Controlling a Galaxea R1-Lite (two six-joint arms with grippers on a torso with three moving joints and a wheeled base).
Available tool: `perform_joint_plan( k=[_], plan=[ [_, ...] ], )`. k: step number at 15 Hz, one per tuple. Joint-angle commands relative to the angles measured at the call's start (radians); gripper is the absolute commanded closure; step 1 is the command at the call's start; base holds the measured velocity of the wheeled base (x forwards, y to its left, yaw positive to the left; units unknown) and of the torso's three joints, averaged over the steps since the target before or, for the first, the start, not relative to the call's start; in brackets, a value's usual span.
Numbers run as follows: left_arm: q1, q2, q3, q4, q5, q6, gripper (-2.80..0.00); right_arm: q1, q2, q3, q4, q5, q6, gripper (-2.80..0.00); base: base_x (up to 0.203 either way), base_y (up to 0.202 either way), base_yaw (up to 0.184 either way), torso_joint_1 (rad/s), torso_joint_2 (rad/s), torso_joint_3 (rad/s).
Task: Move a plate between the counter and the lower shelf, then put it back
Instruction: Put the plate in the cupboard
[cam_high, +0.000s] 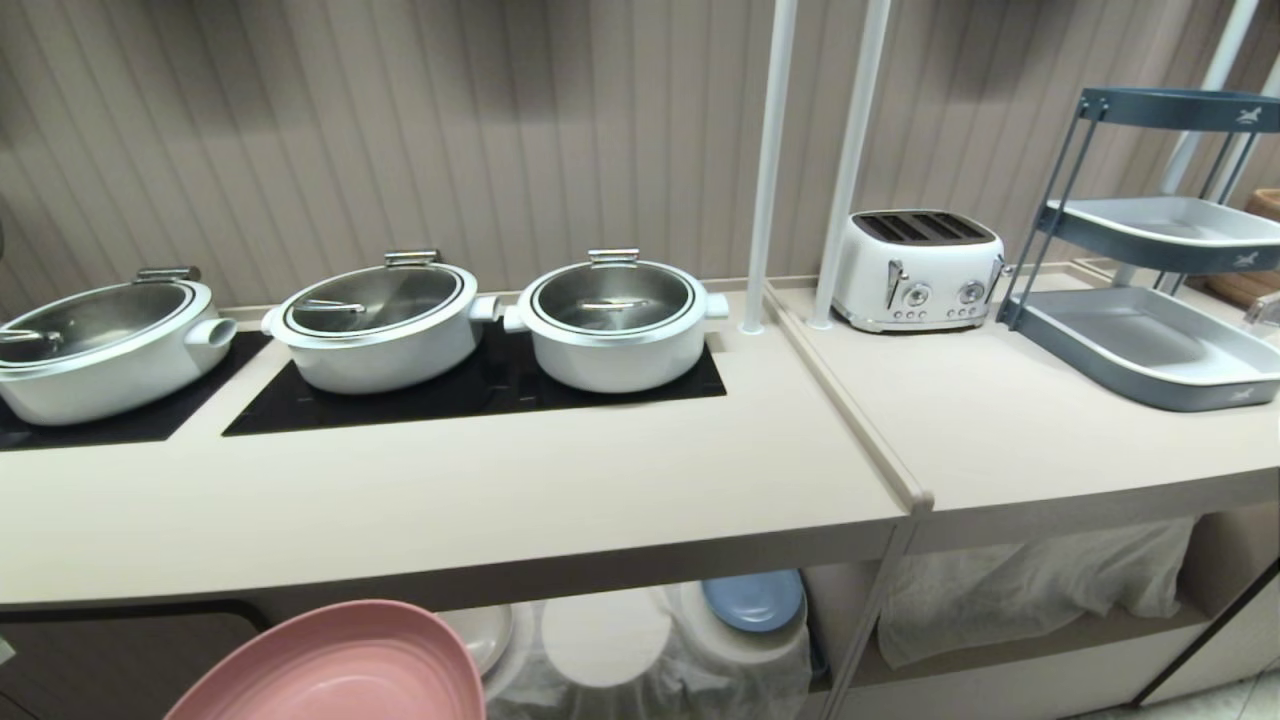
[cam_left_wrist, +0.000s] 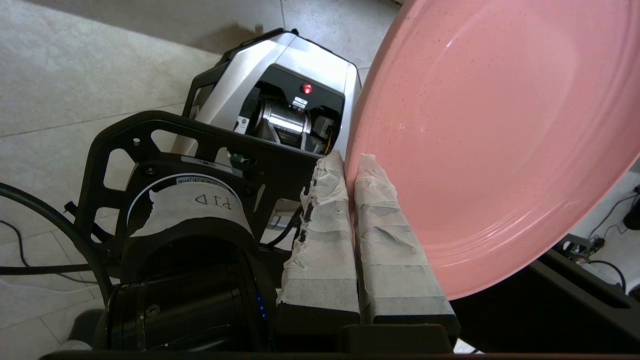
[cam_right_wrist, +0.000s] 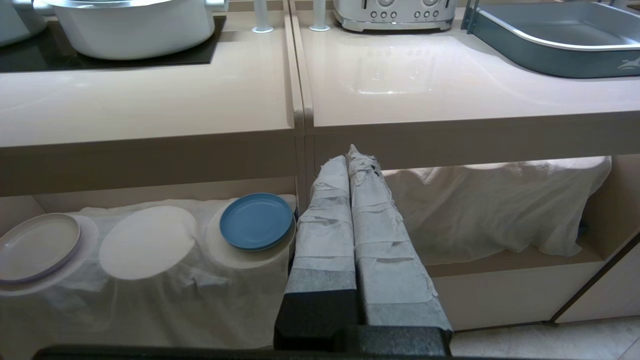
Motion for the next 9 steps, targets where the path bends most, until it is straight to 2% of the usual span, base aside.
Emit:
perform_joint_plan(
  k=[1, 5, 9],
  plan=[
    [0.001, 0.002, 0.001, 0.006, -0.002, -0.001, 0.00, 0.000, 0.000, 0.000, 0.000, 0.000, -0.001, 0.00, 0.000, 0.000, 0.000, 0.000, 0.00, 0.000],
    [0.001, 0.001, 0.001, 0.006, -0.002, -0.009, 0.00, 0.000, 0.000, 0.000, 0.000, 0.000, -0.001, 0.00, 0.000, 0.000, 0.000, 0.000, 0.00, 0.000],
    [0.001, 0.002, 0.001, 0.005, -0.002, -0.013, 0.00, 0.000, 0.000, 0.000, -0.001, 0.000, -0.001, 0.00, 0.000, 0.000, 0.000, -0.067, 0.15, 0.079]
  ],
)
